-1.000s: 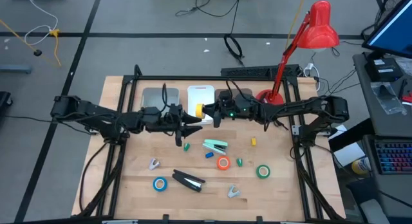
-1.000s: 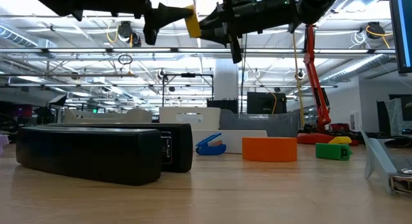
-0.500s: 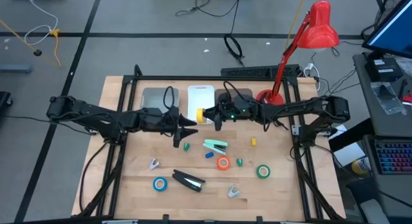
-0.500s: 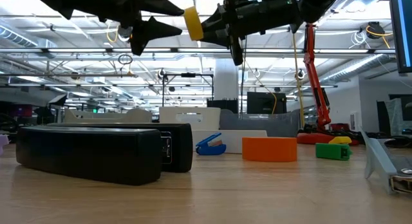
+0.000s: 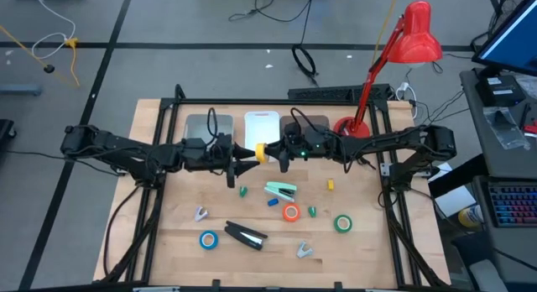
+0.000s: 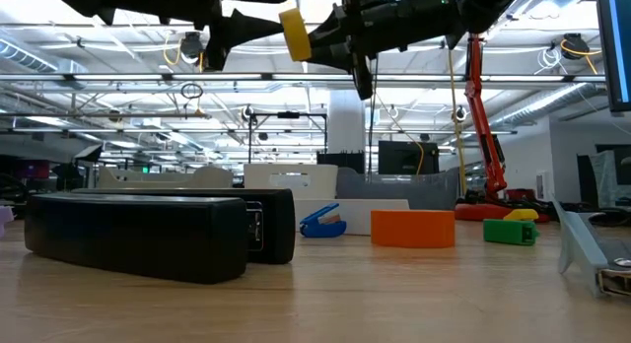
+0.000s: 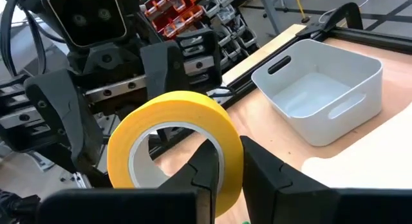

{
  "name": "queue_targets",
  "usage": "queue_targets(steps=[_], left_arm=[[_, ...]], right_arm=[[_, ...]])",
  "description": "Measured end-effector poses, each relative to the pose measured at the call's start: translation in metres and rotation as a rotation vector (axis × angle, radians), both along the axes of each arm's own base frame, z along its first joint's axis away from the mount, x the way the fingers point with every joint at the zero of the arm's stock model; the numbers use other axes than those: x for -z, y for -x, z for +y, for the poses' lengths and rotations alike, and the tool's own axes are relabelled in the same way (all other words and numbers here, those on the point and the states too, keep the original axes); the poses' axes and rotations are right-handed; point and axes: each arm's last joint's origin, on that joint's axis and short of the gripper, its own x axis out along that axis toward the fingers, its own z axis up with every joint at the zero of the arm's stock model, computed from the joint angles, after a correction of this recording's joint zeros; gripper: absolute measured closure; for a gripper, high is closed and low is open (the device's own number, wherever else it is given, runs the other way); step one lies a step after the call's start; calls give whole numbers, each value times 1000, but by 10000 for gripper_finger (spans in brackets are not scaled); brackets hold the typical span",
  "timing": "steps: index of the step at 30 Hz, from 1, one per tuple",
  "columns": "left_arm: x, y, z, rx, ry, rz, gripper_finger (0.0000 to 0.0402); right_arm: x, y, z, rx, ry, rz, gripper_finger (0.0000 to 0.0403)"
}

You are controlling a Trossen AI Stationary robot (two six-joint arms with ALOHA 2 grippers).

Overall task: Pick and place Stapler, Stapler remover, tape
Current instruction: Put the yellow tape into the gray bin

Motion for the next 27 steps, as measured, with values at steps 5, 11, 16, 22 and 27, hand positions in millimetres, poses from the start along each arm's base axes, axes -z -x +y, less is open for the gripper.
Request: queue_targets(steps=[5,11,16,22,27], left_arm=[[0,-2,0,-10,24,-23,213],[-2,-5,0,-3,50,-78,213],[-1,-7,0,-1,87,-88,213],[-4,-7,1,0,105,-113,213],[-4,-7,1,10,128,-122,213]], right_arm=[[-1,0,0,0,1,-15,368],[-4,-1,0,14,-1,-46,366],[-4,-1,-1,22,2,-45,368],[-5,-1,-1,24,-3,-55,366],[-6,-1,-1,25,-1,-67,367]])
